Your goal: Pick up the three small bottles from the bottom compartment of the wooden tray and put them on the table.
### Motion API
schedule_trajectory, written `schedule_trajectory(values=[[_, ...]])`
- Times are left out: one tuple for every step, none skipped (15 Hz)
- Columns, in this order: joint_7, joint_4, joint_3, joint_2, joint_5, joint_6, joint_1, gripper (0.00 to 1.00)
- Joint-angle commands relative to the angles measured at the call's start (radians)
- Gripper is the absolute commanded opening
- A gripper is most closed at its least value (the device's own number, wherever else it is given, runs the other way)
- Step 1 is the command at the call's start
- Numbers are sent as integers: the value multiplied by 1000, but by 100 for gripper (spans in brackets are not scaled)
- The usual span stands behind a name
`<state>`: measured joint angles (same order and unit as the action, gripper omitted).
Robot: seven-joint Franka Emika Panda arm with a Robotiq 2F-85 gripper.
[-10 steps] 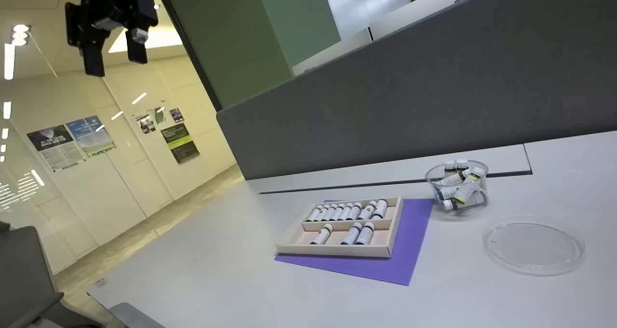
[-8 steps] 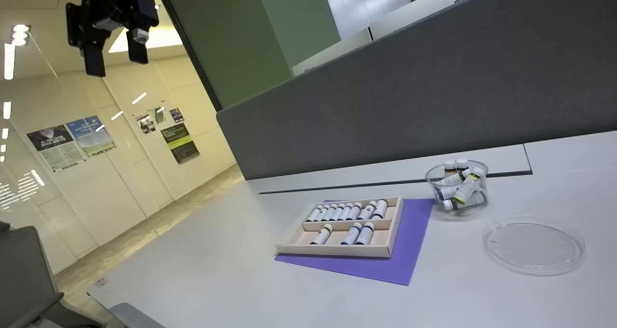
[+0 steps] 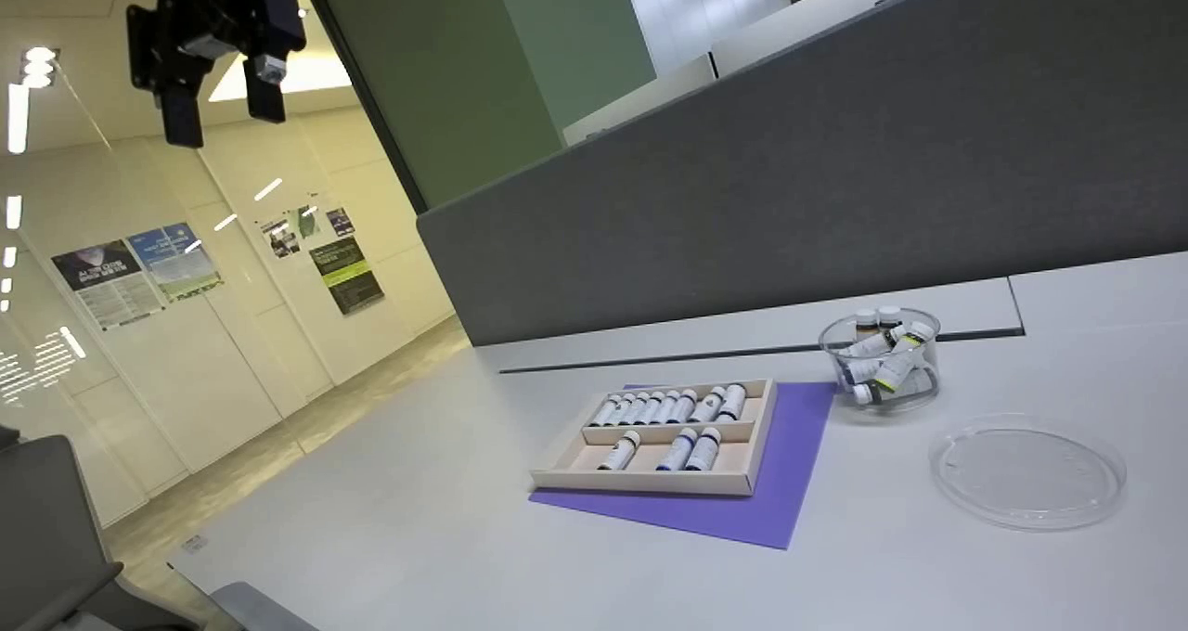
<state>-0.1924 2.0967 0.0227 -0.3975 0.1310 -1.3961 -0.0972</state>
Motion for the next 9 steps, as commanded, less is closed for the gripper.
schedule_trajectory(values=[[-3,-3,-11,1,3,3,13,100],[-3,-3,-11,1,3,3,13,100],[-4,-3,-11,1,3,3,13,100],[-4,-3,-11,1,3,3,13,100],[-4,-3,-11,1,3,3,13,100],[9,-2,-12,6,-1,-36,20,100],[2,-4,-8,19,0,-85,25,100],[0,-3,-9,27,-14,-147,31,100],[-5,-5,-12,43,-43,-225,38,100]])
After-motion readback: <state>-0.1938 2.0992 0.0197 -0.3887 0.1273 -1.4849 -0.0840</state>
